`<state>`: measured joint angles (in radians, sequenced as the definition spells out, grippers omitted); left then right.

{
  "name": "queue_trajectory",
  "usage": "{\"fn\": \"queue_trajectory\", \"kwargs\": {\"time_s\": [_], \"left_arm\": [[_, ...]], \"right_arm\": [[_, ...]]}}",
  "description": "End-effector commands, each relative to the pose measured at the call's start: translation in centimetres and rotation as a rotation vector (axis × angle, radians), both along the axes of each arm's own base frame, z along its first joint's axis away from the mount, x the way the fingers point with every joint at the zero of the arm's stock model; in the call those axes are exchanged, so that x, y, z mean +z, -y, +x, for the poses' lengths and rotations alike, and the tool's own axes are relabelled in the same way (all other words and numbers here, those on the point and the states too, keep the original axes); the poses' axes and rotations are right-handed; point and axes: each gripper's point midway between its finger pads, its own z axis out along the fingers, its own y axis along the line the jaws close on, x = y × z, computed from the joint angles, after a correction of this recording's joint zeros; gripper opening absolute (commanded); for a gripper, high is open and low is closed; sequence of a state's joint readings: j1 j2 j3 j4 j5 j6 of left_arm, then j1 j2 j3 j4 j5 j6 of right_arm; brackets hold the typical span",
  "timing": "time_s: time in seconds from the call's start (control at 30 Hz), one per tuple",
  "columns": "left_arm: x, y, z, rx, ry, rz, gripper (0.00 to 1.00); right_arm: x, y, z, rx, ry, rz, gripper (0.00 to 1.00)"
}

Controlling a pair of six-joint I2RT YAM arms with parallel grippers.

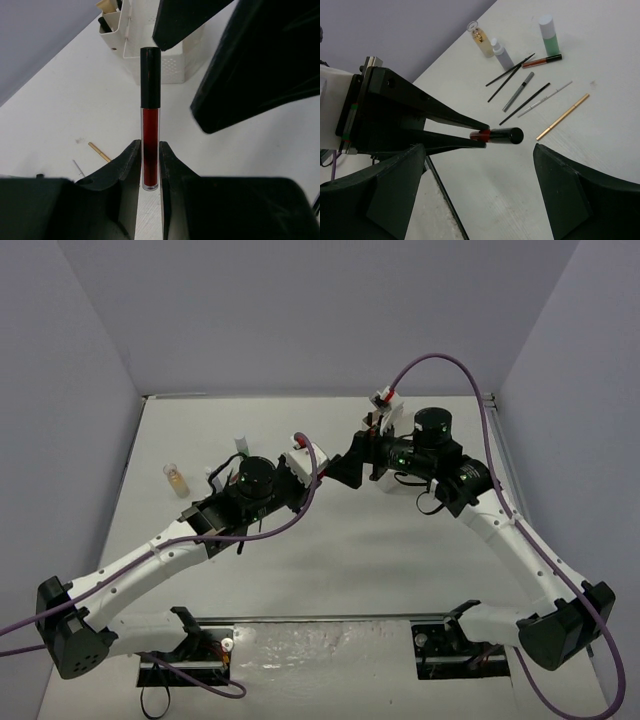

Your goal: Organize the makeup

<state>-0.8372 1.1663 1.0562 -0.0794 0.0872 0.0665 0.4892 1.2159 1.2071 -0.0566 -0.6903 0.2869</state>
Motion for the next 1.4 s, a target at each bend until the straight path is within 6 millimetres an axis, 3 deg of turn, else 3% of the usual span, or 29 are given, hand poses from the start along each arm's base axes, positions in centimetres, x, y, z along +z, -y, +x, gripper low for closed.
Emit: {"fn": "queue_trajectory", "kwargs": {"time_s": [0.0,0.23,0.57,0.77,0.87,0.97,1.1,1.2,1.27,1.37], "left_arm": [[6.4,0.8,-0.5,-0.061,0.151,-0.088,0.00],[6.6,1.3,-1.2,-0.113,0.166,-0.090,0.00],[7.0,1.4,-1.1,-0.125,0.221,-0.093,0.00],[6.8,1.5,-1.0,-0.125,0.213,-0.094,0.00],[6.1,1.2,-0.7,-0.102,0.192,-0.081,0.00],[5.7,0.8,-0.4,-0.068,0.170,-0.073,0.19],[5.0,-0.7,0.3,0.028,0.134,-0.059,0.65],[4.8,-2.6,0.9,0.137,0.107,-0.046,0.88],[4.6,-4.4,1.4,0.231,0.083,-0.036,0.95],[3.7,-7.4,1.6,0.364,0.014,0.002,0.97]], "right_arm": [[2.7,-1.5,0.2,0.045,0.063,0.057,0.84],[1.6,-2.0,0.3,0.064,0.031,0.050,0.74],[0.8,-2.2,-0.1,0.086,0.008,0.048,0.40],[0.8,-2.0,0.3,0.066,0.021,0.041,0.06],[0.8,-1.9,0.8,0.044,0.031,0.034,0.00],[0.9,-1.6,1.5,0.019,0.043,0.025,0.00],[0.8,-0.7,3.4,-0.055,0.063,0.002,0.00],[0.7,1.1,6.1,-0.171,0.087,-0.036,0.00],[1.0,2.7,8.5,-0.288,0.125,-0.075,0.00],[1.0,4.7,11.5,-0.423,0.175,-0.144,0.00]]}}
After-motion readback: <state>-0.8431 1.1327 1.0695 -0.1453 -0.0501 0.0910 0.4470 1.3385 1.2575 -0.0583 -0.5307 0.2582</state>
